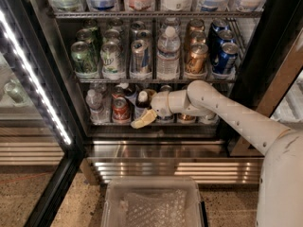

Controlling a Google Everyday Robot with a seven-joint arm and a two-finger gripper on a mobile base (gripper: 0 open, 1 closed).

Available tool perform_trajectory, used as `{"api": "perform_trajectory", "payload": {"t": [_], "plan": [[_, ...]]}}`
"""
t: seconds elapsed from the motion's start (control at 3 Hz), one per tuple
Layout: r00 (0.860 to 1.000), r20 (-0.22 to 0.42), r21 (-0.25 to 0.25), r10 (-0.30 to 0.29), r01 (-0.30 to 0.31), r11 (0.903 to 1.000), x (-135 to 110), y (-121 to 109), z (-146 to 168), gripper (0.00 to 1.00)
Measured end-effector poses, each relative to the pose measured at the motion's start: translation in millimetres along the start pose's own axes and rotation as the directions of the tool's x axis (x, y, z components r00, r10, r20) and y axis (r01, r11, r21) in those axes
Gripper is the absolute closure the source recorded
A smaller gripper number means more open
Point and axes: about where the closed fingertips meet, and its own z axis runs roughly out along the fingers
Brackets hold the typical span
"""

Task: Pick blue plastic bottle from bottom shelf of fridge

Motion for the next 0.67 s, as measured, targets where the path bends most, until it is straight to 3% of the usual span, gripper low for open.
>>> {"api": "perform_trajectory", "payload": {"t": [0.67], "plan": [[1.0,0.006,0.012,0.006,-0.006,0.9999,-1.7,-0.2,-0.1,0.45]]}}
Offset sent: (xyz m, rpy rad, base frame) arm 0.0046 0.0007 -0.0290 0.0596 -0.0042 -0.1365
